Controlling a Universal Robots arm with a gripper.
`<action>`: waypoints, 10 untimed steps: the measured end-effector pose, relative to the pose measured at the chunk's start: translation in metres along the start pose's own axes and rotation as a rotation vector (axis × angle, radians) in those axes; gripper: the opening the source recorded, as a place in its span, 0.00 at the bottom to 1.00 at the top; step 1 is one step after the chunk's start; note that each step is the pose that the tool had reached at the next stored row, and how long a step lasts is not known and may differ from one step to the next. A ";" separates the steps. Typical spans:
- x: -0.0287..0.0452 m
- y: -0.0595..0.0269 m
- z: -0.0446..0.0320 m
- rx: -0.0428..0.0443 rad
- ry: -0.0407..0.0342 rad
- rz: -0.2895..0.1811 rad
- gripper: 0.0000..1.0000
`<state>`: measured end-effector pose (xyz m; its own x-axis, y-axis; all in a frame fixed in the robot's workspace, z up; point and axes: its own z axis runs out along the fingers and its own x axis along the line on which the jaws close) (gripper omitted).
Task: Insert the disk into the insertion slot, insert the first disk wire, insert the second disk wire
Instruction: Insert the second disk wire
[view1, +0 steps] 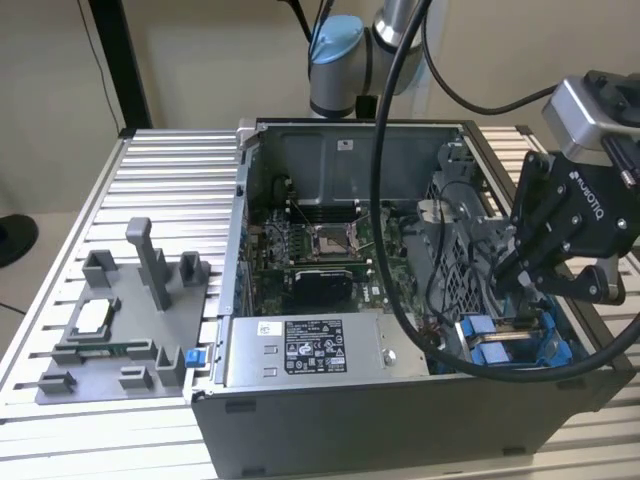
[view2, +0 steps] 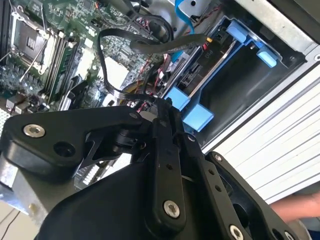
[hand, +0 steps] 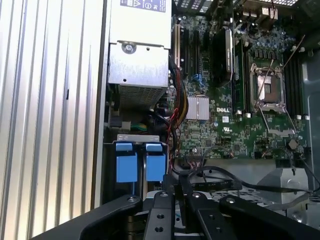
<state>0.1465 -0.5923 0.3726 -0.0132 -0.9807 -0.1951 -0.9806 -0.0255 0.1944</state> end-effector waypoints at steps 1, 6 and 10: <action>0.0000 0.0001 0.0000 0.0000 0.0000 0.000 0.00; 0.0000 0.0004 0.0001 0.0000 0.0000 0.000 0.00; 0.0003 0.0008 0.0013 0.0053 0.0001 -0.001 0.00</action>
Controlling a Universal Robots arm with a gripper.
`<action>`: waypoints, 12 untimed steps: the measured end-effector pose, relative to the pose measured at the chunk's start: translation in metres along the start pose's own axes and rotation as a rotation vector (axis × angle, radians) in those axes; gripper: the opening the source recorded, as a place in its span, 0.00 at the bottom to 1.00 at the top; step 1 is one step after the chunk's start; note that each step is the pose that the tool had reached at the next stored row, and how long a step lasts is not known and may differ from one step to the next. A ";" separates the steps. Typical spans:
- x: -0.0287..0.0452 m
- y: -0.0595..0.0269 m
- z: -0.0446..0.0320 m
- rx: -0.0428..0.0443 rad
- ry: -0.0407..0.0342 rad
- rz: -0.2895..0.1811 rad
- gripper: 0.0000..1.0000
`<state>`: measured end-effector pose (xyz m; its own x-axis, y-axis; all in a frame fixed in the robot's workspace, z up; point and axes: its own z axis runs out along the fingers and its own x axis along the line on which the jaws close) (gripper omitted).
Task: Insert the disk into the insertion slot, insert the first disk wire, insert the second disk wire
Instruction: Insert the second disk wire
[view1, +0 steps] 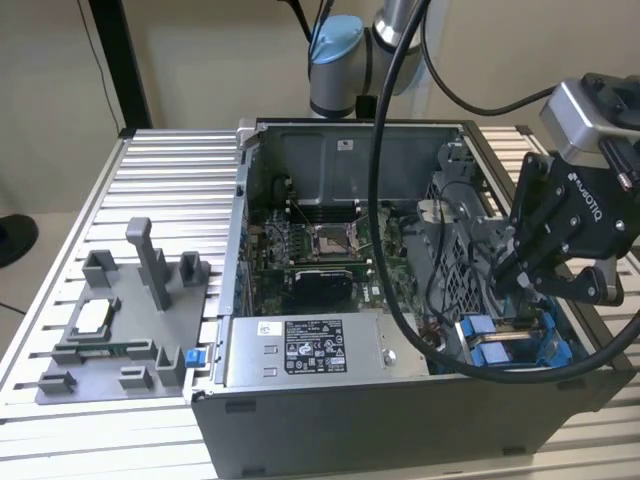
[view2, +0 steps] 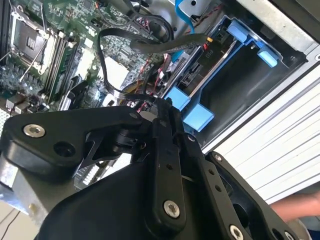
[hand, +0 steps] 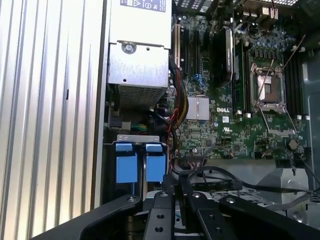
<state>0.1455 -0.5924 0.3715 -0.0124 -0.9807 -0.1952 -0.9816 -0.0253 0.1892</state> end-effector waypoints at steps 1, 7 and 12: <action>0.0001 0.0001 0.0006 0.0033 0.0000 -0.001 0.00; 0.0011 0.0020 0.0062 0.0455 0.0015 -0.009 0.00; 0.0019 0.0019 0.0103 0.0644 0.0146 -0.011 0.00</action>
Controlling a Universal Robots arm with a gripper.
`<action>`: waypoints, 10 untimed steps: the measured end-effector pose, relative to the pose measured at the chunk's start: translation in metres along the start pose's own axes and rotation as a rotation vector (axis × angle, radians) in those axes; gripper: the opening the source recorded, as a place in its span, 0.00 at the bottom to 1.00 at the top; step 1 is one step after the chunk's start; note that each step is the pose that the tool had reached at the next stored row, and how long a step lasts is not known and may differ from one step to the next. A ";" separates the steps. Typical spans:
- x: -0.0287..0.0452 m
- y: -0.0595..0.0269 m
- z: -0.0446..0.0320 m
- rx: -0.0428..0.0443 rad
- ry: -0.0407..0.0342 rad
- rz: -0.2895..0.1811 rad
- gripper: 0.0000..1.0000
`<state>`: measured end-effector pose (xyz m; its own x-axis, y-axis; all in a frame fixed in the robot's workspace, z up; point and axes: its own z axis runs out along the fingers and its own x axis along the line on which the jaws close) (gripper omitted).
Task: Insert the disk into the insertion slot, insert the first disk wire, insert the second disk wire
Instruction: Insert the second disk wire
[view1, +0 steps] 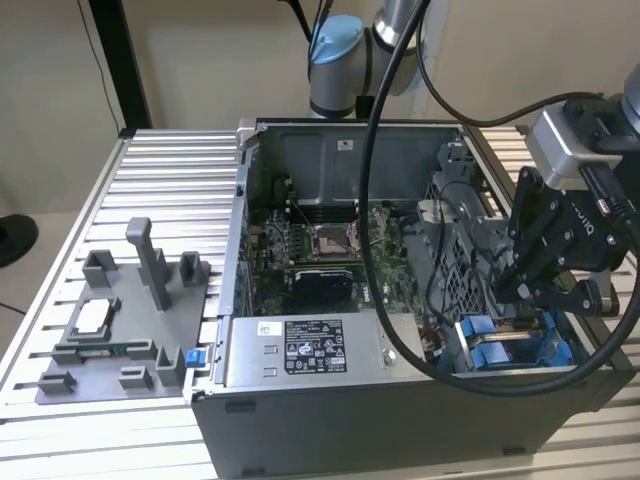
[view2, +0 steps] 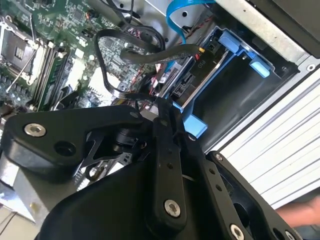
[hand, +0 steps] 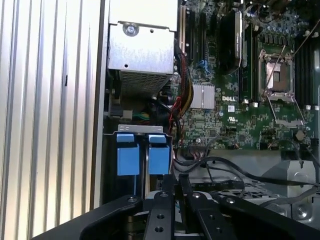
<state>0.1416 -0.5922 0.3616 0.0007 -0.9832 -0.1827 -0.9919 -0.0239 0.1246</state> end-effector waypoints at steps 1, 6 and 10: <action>0.0001 0.0000 0.0004 0.0001 0.0038 0.000 0.00; 0.0002 0.0000 0.0005 0.0002 0.0044 0.001 0.00; 0.0002 0.0000 0.0008 0.0002 0.0053 0.001 0.00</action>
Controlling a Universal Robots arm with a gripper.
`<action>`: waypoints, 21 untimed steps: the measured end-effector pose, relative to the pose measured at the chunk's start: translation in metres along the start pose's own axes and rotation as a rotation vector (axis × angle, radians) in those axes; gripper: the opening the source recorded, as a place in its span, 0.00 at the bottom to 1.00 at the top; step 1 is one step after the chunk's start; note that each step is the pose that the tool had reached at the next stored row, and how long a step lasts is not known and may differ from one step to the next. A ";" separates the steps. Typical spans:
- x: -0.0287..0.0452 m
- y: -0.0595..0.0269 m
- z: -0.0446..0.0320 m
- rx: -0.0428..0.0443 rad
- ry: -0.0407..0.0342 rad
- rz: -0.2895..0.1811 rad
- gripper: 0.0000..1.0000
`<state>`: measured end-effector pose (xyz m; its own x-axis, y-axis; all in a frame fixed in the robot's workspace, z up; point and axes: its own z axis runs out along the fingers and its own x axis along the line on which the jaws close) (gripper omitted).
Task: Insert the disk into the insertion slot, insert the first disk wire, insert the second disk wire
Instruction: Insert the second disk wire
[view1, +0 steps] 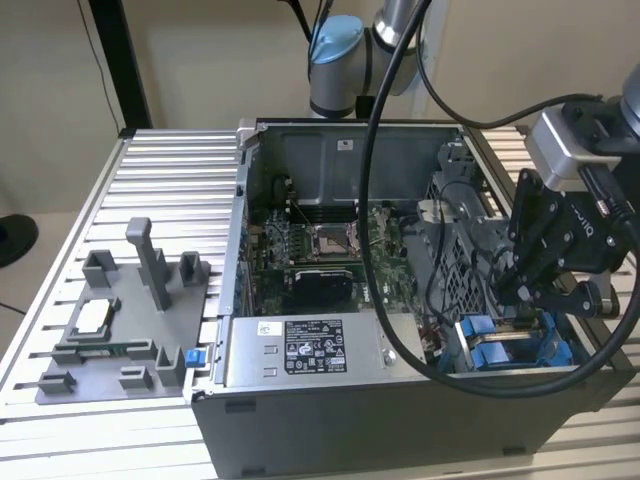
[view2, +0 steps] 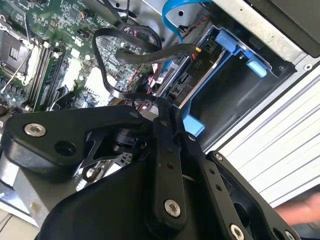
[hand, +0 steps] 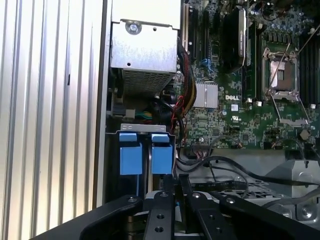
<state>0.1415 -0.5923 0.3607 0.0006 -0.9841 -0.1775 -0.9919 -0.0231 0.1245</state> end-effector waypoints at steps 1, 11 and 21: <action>0.0000 -0.0001 0.0002 0.0002 0.0004 0.000 0.00; 0.0004 -0.0002 0.0019 0.0006 0.0009 0.000 0.00; 0.0009 0.0002 0.0046 0.0086 0.0067 -0.001 0.00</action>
<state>0.1408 -0.5924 0.3561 0.0020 -0.9853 -0.1710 -0.9930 -0.0222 0.1160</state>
